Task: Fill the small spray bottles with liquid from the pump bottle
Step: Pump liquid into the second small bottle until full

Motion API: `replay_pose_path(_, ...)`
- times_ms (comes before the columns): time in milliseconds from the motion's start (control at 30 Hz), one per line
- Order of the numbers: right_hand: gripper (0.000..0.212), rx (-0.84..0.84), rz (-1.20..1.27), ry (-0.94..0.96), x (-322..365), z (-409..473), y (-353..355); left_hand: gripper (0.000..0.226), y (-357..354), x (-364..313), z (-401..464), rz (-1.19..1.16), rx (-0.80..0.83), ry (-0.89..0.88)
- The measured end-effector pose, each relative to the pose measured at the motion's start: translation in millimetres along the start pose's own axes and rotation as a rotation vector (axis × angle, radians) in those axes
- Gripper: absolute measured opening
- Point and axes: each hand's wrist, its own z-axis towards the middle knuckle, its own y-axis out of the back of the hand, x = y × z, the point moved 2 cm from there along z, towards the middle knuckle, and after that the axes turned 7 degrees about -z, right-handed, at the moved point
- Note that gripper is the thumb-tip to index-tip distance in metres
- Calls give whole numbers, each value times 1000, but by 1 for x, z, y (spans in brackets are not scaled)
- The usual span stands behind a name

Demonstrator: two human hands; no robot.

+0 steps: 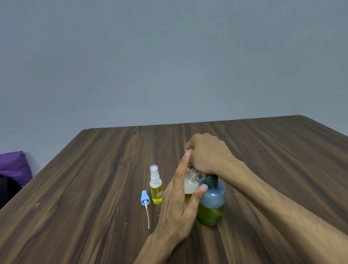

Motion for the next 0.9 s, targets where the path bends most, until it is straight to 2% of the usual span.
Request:
replay_pose_path(200, 26, -29, 40, -2, -1, 6, 6, 74, 0, 0, 0, 17, -14, -28)
replay_pose_path(333, 21, 19, 4, 10, -2, 3, -2, 74, 0, 0, 1, 4, -12, -12)
replay_pose_path(467, 23, -95, 37, 31, -2, 8, 4, 77, -1, 2, 0, 29, -29, -28)
replay_pose_path(633, 26, -60, 23, 25, -4, 4, -4, 80, -3, 0, 0, -13, -28, -17)
replay_pose_path(767, 22, -149, 43, 48, -2, 9, 4, 80, -2, 4, -2, 23, -49, -29)
replay_pose_path(900, 31, -70, 33, 39, -3, 3, -5, 83, -3, 1, -1, -17, -42, -15)
